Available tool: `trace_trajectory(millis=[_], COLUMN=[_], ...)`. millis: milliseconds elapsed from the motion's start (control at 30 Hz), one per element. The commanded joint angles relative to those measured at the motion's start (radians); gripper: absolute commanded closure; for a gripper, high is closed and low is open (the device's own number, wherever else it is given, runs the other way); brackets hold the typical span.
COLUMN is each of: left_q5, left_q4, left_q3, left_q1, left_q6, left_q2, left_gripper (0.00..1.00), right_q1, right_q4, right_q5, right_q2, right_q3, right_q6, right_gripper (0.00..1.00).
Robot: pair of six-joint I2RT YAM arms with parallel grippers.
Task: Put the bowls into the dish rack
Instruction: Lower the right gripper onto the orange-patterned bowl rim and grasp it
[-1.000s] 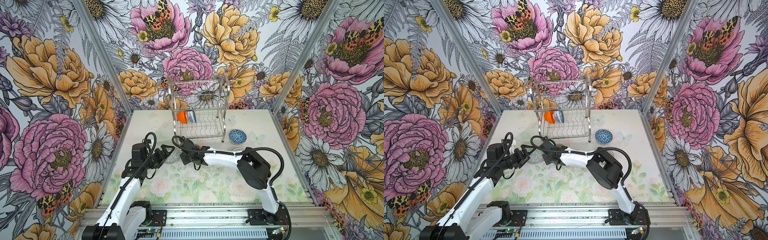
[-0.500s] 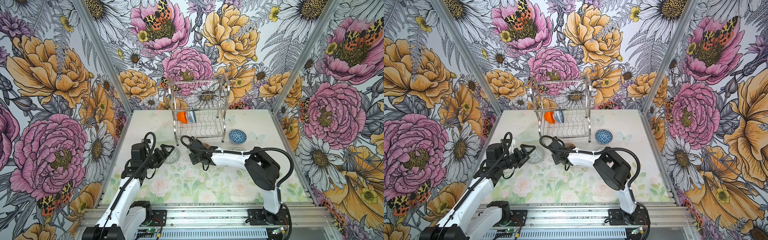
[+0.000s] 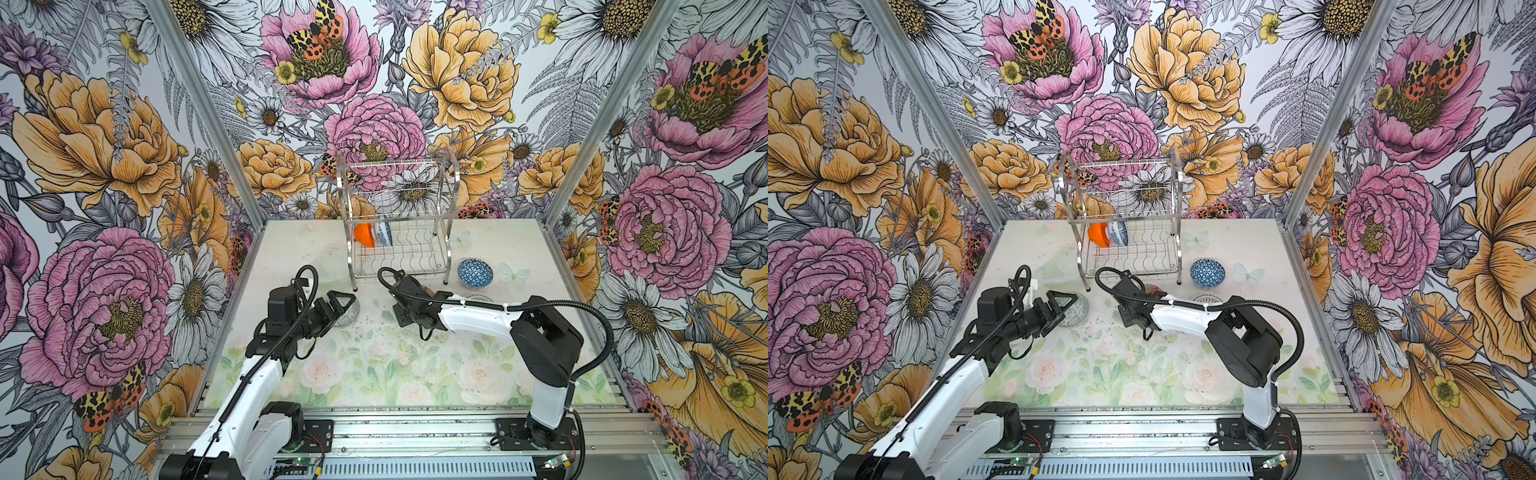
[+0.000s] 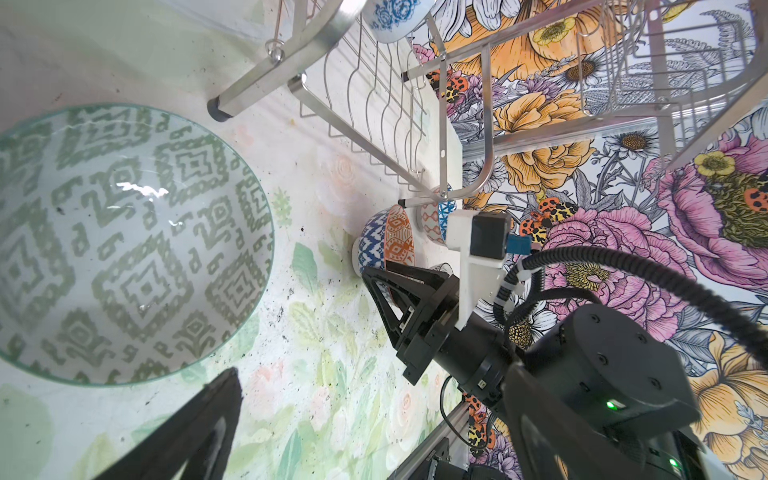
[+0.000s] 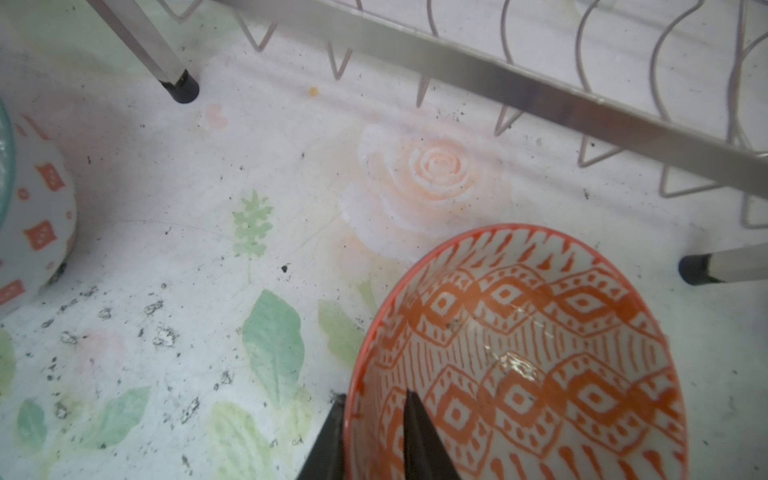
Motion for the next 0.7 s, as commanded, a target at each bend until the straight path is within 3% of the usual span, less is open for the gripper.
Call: trace_trajectory(millis=[0, 667], left_q5=[-0.002, -0.006], left_q4=[0.021, 0.021], left_q3=[-0.012, -0.016], left_q1=[-0.006, -0.007], left_q6=[0.003, 0.001], left_q2=[-0.014, -0.009], left_gripper=[0.01, 0.01], right_q1=[-0.014, -0.020], right_q4=[0.000, -0.001], right_q5=[0.021, -0.052], right_q2=[-0.026, 0.068], right_q3=[-0.001, 0.079], right_q6=[0.010, 0.009], right_gripper=[0.75, 0.69])
